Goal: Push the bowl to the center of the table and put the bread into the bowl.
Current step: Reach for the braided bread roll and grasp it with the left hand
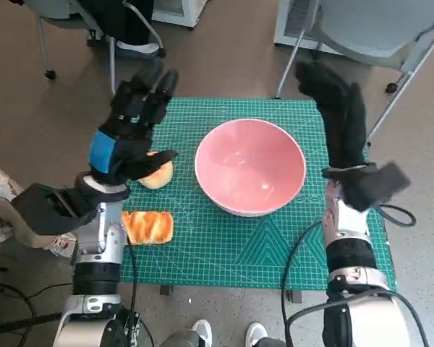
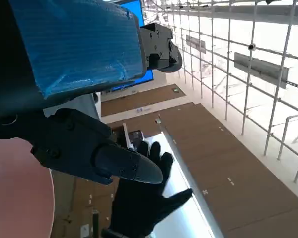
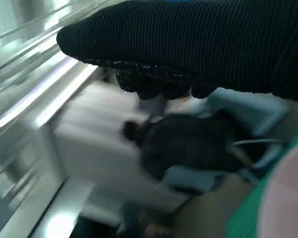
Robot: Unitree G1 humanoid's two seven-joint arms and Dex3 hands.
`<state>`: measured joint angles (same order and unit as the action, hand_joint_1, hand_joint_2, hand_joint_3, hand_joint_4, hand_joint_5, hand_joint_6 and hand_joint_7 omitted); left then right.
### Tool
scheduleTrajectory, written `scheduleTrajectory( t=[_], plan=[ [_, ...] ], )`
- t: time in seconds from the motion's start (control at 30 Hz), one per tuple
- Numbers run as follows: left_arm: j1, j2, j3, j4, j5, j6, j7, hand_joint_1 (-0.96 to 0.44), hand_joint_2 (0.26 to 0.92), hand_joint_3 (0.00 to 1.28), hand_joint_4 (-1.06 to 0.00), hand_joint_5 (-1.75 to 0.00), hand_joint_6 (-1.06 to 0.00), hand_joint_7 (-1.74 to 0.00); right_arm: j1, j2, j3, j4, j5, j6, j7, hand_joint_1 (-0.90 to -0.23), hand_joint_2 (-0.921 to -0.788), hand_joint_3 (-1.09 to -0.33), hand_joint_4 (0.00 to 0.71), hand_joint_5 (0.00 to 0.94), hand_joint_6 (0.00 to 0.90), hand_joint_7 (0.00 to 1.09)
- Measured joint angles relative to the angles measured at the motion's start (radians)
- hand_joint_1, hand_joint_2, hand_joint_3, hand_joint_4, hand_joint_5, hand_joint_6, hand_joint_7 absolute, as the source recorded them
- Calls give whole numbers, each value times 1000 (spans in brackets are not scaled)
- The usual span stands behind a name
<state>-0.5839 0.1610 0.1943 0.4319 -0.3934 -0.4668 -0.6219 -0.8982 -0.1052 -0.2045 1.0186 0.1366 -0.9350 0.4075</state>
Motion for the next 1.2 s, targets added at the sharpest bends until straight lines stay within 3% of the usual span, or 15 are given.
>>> scheduleTrajectory(
  t=[0.13, 0.63, 0.77, 0.83, 0.9, 1.0, 1.2],
  plan=[
    [0, -4, -2, 11, 0, 0, -1, -504, 921, 61, -95, 0, -4, -493, 14, 1, 13, -30, 23, -3, 39, -710, -921, -825, 186, 10, 216, 82],
    [4, -1, -6, 0, 0, 1, -6, -511, 921, 58, -96, -1, -10, -484, 43, 2, 29, -87, 27, 39, 44, -701, -921, -820, 182, 5, 215, 95],
    [38, 28, -15, -69, 25, 13, -4, -531, 904, 41, -32, 0, -1, -361, 54, 6, 33, -100, 26, 44, 43, -700, -921, -820, 183, 5, 214, 98],
    [75, 79, -31, -139, 76, 46, -10, -527, 857, 29, -16, 1, 0, -229, 59, 8, 36, -107, 25, 44, 43, -700, -921, -820, 183, 5, 214, 99],
    [113, 150, -39, -210, 132, 100, -28, -469, 765, 17, -6, 1, 0, -94, 62, 7, 37, -111, 25, 44, 43, -700, -921, -820, 184, 5, 213, 100],
    [161, 255, -40, -312, 212, 198, -56, -323, 686, 11, -1, 1, -22, -42, 61, 5, 36, -116, 25, 44, 43, -700, -921, -821, 187, 6, 212, 102],
    [268, 412, -3, -520, 362, 408, -68, -177, 650, 6, 1, 1, -97, -52, 61, 5, 37, -129, 25, 44, 43, -700, -921, -820, 189, 6, 212, 108]
  ],
)
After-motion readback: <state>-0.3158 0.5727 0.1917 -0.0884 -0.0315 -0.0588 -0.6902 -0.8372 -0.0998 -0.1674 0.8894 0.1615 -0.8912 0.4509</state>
